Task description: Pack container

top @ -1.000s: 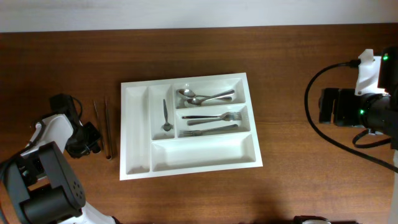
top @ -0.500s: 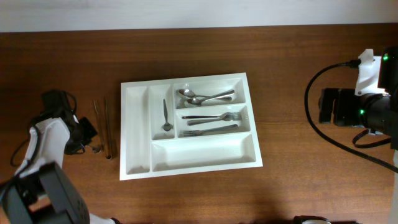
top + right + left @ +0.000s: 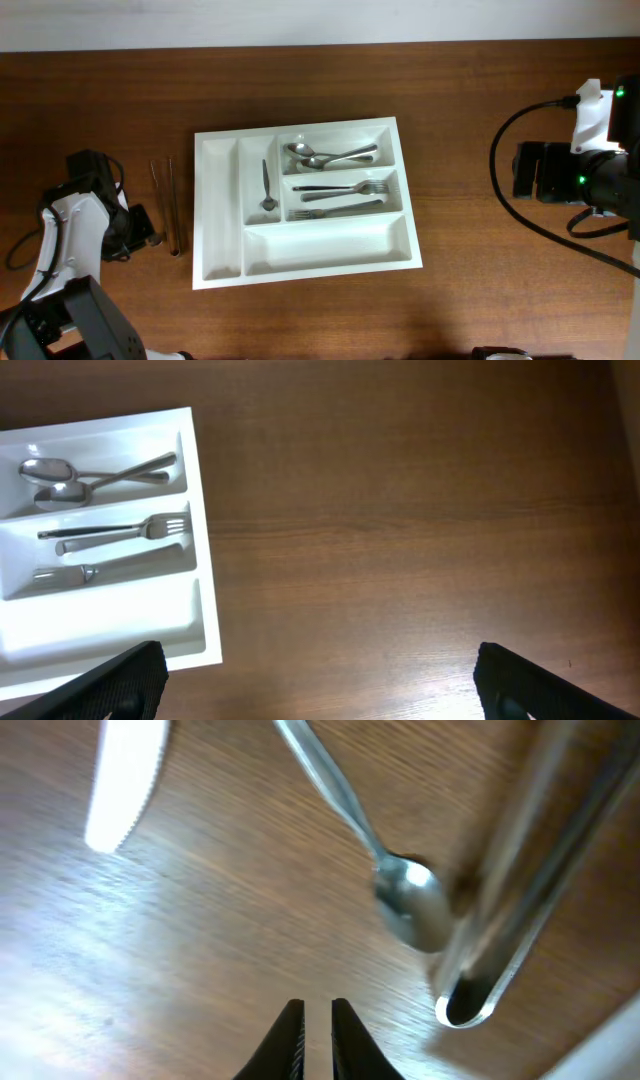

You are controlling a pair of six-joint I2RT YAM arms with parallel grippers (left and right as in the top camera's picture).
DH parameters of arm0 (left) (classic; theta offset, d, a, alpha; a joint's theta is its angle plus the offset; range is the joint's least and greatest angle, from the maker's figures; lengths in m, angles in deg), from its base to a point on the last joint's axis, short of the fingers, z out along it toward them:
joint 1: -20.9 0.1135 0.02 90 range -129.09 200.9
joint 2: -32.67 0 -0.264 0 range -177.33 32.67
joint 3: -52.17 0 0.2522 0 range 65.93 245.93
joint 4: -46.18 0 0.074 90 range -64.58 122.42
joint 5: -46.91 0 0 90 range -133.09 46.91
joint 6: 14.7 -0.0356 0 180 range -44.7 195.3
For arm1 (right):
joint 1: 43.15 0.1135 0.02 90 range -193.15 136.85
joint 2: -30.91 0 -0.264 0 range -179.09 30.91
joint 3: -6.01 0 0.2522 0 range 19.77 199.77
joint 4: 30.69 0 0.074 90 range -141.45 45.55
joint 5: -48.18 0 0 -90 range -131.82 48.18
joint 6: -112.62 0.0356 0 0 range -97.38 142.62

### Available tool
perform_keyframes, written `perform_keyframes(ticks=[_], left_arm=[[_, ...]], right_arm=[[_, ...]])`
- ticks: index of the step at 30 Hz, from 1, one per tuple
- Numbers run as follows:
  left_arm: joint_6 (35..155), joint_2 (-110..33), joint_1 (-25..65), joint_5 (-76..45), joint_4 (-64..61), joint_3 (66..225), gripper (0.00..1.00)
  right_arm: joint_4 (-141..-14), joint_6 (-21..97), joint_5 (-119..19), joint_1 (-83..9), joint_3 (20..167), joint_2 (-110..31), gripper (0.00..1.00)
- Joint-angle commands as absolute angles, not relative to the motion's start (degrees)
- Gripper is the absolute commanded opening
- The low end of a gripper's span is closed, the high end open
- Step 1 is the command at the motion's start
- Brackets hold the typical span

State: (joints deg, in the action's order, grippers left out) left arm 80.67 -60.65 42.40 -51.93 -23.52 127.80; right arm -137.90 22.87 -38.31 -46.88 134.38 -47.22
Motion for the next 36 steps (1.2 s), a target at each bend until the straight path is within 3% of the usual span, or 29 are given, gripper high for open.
perform_keyframes(ticks=[1,10,15,19,36], left_arm=[[76.7,-60.4,41.4,-57.4,-23.5,128.1,0.13],[74.1,-61.5,34.9,-61.5,-24.0,127.8,0.13],[73.9,-65.4,31.0,-65.9,-23.8,127.8,0.2],[72.6,-69.1,30.5,-66.1,-22.6,127.8,0.25],[69.4,-72.5,27.3,-66.5,-21.5,127.8,0.26]], right_arm=[[-137.0,23.6,-38.6,-47.4,134.1,-47.7,0.99],[-136.6,23.5,-38.6,-47.4,134.1,-49.2,0.99],[-136.6,23.5,-38.6,-47.4,134.1,-49.4,0.99],[-136.6,23.5,-38.6,-47.4,134.1,-49.4,0.99],[-136.6,23.5,-38.6,-47.4,134.1,-49.4,0.98]])
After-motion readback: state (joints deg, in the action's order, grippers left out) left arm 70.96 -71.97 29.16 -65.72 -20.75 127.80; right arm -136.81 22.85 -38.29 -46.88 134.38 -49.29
